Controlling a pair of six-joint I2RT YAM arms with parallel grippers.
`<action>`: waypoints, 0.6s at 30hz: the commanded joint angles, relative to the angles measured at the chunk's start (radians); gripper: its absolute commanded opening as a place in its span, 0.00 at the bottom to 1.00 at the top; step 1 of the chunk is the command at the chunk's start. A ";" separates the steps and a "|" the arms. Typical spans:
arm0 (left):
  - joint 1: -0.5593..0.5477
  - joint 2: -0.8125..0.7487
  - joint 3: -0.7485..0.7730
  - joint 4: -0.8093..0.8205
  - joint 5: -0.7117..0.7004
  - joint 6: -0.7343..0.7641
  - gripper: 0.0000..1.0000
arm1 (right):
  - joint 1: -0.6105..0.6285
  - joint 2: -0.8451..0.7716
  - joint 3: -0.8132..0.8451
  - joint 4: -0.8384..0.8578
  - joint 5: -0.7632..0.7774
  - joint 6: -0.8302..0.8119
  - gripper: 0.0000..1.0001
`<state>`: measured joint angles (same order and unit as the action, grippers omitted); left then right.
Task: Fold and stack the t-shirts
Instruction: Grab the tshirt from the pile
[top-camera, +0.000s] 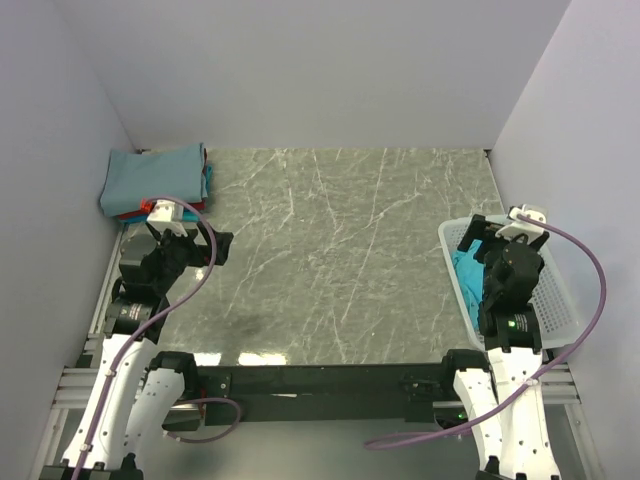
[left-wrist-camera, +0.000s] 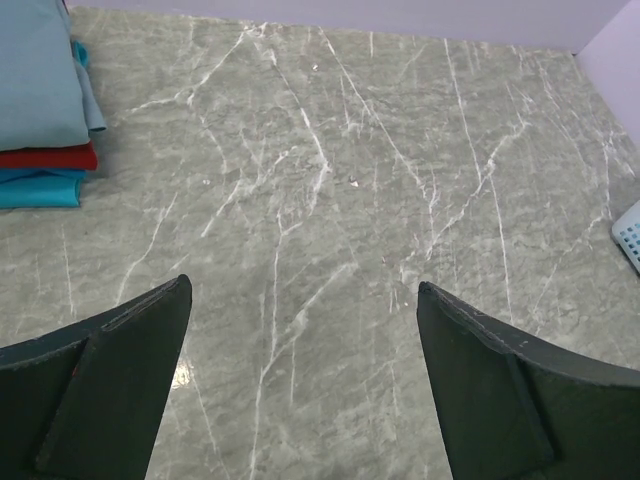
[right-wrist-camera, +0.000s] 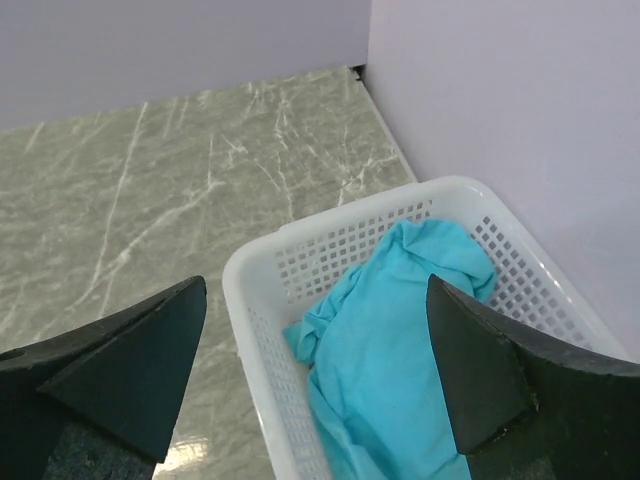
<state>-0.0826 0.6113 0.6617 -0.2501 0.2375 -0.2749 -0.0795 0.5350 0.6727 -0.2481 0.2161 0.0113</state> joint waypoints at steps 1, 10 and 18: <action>-0.011 -0.016 0.007 0.029 0.003 0.009 0.99 | -0.014 0.003 0.047 -0.003 -0.038 -0.089 0.96; -0.032 -0.025 0.007 0.026 -0.007 0.013 0.99 | -0.092 0.152 0.263 -0.319 -0.340 -0.246 0.89; -0.042 -0.031 0.010 0.023 0.000 0.013 0.99 | -0.380 0.388 0.358 -0.480 -0.616 -0.298 0.86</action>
<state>-0.1192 0.5953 0.6617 -0.2523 0.2375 -0.2749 -0.3843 0.8555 0.9844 -0.6216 -0.2543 -0.2451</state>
